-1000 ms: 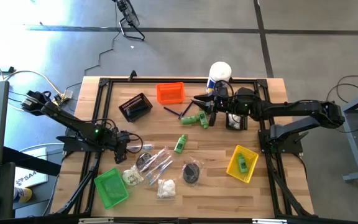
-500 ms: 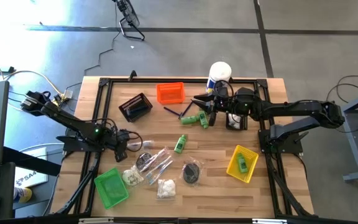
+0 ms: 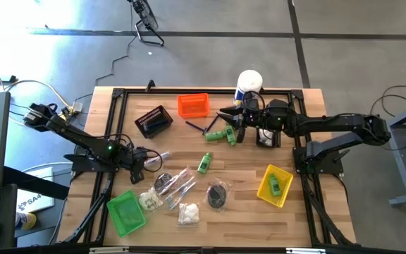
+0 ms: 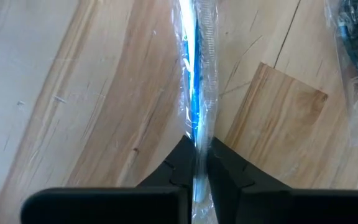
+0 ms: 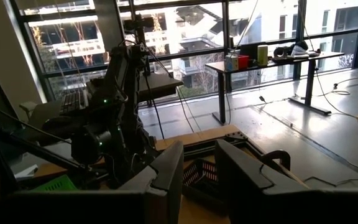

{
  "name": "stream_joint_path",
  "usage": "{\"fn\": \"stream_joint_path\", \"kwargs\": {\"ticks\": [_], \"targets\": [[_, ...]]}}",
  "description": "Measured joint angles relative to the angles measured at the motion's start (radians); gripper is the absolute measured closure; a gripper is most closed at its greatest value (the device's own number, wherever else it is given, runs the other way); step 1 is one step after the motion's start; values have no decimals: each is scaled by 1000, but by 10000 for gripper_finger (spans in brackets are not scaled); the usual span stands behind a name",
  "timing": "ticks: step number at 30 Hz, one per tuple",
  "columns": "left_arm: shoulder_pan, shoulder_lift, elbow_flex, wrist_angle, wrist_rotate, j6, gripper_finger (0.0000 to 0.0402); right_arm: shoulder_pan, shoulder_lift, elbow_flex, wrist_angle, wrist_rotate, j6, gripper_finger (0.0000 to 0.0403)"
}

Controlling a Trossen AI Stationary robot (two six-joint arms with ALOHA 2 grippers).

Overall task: Pick & Place Travel size toiletries
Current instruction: Put the blue toothbrush into the orange bin

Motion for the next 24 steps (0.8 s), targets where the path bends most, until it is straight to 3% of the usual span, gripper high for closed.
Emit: {"fn": "stream_joint_path", "kwargs": {"ticks": [12,24], "targets": [[-2,-30,28,8,46,32,387,0,0,0,8,-5,7,318],[-1,-104,88,3,-18,34,383,0,0,0,19,-30,8,318]]}}
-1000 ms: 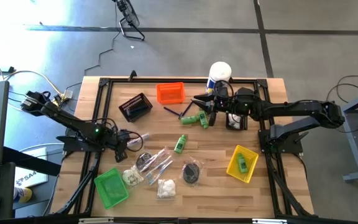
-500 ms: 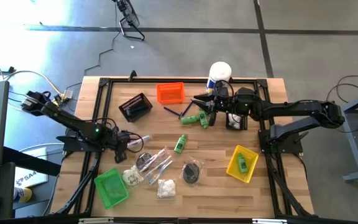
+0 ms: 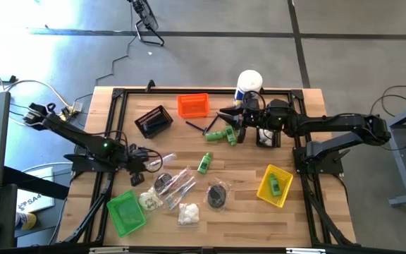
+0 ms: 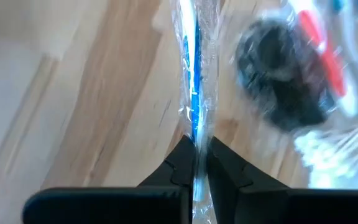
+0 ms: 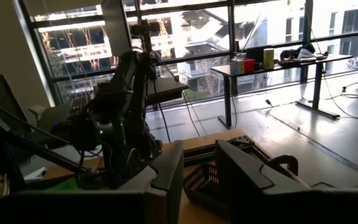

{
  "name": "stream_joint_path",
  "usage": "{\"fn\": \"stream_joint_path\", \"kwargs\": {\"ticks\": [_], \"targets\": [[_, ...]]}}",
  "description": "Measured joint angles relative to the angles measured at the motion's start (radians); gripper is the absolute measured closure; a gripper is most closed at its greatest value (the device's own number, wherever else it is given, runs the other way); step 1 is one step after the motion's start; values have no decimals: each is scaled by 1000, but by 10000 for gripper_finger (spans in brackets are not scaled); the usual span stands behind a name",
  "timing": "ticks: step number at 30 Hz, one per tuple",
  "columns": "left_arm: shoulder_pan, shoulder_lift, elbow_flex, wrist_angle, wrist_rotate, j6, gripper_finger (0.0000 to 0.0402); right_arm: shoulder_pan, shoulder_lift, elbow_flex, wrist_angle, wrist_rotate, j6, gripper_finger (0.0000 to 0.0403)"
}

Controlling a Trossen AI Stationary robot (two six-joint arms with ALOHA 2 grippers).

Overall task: Pick & Place Travel size toiletries
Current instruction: Put the blue toothbrush into the orange bin

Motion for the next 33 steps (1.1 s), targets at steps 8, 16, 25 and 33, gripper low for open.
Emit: {"fn": "stream_joint_path", "kwargs": {"ticks": [8,16,25,33], "targets": [[0,-56,97,19,-142,33,383,0,0,0,10,-8,29,318],[1,-74,197,119,-347,125,382,0,0,0,18,-8,29,318],[2,-65,200,357,-499,202,382,0,0,0,17,-8,27,318],[107,-19,200,377,-490,173,382,0,0,0,19,-8,20,318]]}}
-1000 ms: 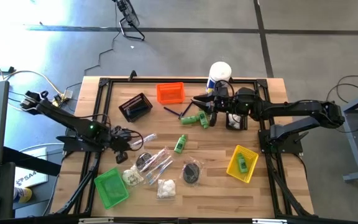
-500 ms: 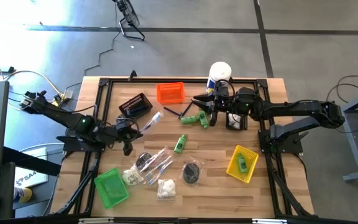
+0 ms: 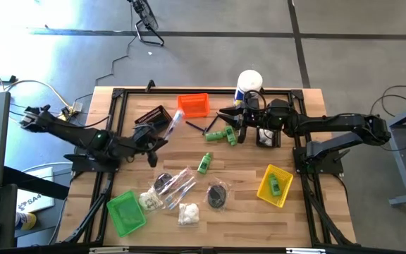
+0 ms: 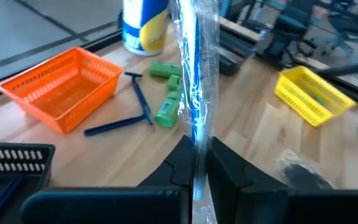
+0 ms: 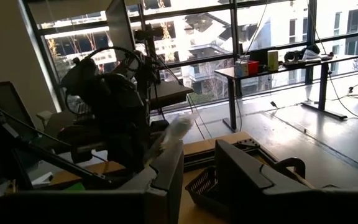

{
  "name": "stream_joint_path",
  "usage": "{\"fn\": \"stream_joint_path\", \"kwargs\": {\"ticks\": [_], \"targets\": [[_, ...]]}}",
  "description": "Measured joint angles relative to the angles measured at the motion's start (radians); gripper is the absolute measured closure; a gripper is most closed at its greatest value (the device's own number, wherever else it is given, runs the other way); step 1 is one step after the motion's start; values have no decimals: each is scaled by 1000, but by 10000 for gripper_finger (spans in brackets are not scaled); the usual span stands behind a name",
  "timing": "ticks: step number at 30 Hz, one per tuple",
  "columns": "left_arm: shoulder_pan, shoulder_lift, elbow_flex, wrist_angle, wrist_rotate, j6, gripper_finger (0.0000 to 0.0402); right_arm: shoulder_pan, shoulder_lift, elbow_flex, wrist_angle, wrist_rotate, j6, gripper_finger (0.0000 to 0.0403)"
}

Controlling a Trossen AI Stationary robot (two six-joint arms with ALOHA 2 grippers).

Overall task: Pick & Place Travel size toiletries
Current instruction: Put the blue toothbrush into the orange bin

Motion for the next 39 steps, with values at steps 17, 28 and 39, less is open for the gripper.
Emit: {"fn": "stream_joint_path", "kwargs": {"ticks": [17,28,39], "targets": [[365,121,3,151,347,227,382,1,0,0,7,0,34,318],[619,261,118,98,555,352,382,45,0,0,33,4,84,318],[797,544,370,-112,650,452,382,55,0,0,28,-11,69,318]]}}
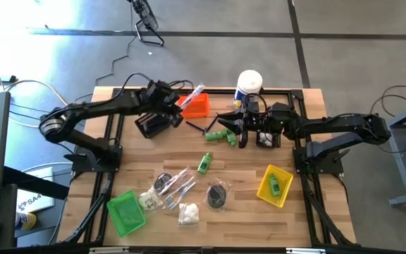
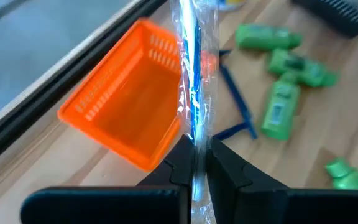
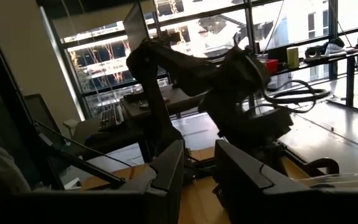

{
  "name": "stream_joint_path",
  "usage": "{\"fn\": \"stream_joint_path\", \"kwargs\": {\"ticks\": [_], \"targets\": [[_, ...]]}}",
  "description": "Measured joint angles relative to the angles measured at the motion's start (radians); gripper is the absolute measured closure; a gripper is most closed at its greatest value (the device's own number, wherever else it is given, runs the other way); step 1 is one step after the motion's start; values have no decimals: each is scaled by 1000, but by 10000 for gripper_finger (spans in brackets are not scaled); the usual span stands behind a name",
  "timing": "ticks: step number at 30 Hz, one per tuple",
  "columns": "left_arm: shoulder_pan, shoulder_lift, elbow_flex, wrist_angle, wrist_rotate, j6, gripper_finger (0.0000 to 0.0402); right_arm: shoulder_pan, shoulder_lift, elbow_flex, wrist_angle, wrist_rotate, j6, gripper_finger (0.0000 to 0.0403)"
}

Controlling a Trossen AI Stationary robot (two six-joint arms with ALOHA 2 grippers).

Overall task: Pick & Place Travel size toiletries
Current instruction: Put the blue toothbrush into the orange bin

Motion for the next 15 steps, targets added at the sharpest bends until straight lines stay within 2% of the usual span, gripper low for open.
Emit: {"fn": "stream_joint_path", "kwargs": {"ticks": [6,15], "targets": [[33,124,74,-67,2,19,382,0,0,0,-15,-7,0,318],[46,231,90,-103,2,16,382,0,0,0,-33,-8,-1,318]]}}
